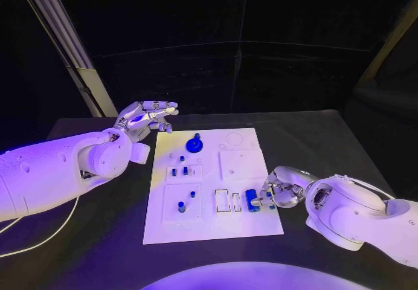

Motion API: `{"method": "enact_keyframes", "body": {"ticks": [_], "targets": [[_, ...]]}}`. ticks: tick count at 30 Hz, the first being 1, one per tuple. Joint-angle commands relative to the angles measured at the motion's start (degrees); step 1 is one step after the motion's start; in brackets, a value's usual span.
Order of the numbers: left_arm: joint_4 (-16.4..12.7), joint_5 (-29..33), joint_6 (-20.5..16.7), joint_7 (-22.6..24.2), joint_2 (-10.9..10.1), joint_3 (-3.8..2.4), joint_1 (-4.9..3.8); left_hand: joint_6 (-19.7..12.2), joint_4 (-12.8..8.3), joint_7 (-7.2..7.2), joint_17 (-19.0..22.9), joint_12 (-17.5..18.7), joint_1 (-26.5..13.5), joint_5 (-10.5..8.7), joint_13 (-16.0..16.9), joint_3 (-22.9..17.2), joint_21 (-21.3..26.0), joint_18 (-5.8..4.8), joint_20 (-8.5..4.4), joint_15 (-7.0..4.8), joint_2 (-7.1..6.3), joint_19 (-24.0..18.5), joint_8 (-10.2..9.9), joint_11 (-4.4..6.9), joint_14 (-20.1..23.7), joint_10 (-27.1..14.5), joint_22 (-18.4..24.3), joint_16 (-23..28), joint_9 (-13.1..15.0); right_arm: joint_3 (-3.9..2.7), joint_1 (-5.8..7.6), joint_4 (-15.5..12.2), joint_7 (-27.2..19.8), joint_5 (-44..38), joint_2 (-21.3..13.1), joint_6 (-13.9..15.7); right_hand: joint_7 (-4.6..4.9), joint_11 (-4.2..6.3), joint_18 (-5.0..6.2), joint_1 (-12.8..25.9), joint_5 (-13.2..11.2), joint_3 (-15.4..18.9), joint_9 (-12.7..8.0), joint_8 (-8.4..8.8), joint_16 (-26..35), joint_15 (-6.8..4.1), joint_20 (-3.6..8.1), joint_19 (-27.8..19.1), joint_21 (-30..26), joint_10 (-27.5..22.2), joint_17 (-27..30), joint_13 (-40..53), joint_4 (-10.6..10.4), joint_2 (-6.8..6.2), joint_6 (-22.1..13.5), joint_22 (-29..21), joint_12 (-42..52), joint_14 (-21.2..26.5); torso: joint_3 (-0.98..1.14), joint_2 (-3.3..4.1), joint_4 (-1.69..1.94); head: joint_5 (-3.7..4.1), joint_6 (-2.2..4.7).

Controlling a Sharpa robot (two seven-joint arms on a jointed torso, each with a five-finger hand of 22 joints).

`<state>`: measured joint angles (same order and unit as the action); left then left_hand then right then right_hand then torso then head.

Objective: Assemble the parts on the task board

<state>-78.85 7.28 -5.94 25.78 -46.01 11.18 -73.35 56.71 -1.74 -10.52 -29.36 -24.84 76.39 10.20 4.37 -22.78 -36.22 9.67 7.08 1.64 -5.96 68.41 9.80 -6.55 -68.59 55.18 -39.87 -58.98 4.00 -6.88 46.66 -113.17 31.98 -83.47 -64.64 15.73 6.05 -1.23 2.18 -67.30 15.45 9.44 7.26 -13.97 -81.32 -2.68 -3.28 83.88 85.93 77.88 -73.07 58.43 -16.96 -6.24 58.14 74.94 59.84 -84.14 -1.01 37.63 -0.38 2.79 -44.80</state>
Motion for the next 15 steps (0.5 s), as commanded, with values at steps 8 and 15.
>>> {"method": "enact_keyframes", "body": {"ticks": [8, 15], "targets": [[0.0, 0.1, 0.7, 0.2, -0.1, 0.03, -0.09, -0.2, -0.3, -0.22, 0.1, -0.3, 0.2, 0.08, -0.1, 0.0, 0.4, 0.81, 0.01, -0.13, 0.57, -0.3, 0.4, -0.06, 0.4, -0.5, 0.1, 0.2, -0.1, -0.01, -1.10, 1.1, 3.4, -5.0, 2.4, -3.1, -0.10, -0.05, -0.40, 1.0, 0.0, 0.4, 0.3, -0.54, -0.3, -0.02, -0.43, 1.5, 0.3, 0.1, -0.2, 0.6, 0.0, -0.30, -0.5, 8.4, 0.5, -2.8, -0.04, 0.08, 0.03, -0.26, -0.33], [0.1, 0.1, 0.7, 0.1, 0.0, 0.05, -0.08, -0.2, -0.3, -0.20, 0.1, -0.4, 0.1, 0.08, -0.1, 0.0, 0.4, 0.81, 0.01, -0.13, 0.60, -0.3, 0.4, -0.05, 0.5, -0.5, 0.1, 0.1, -0.1, -0.01, -1.91, 2.5, 5.0, -8.4, 4.4, -2.7, -0.22, 0.06, -0.42, 0.6, 1.1, -0.2, 0.8, -1.30, -0.4, -0.09, -0.37, 1.5, 0.3, 0.2, -0.4, 1.8, 0.2, 0.84, -0.6, 8.5, 1.2, -2.9, -0.03, 0.06, 0.10, -0.34, -0.54]]}}
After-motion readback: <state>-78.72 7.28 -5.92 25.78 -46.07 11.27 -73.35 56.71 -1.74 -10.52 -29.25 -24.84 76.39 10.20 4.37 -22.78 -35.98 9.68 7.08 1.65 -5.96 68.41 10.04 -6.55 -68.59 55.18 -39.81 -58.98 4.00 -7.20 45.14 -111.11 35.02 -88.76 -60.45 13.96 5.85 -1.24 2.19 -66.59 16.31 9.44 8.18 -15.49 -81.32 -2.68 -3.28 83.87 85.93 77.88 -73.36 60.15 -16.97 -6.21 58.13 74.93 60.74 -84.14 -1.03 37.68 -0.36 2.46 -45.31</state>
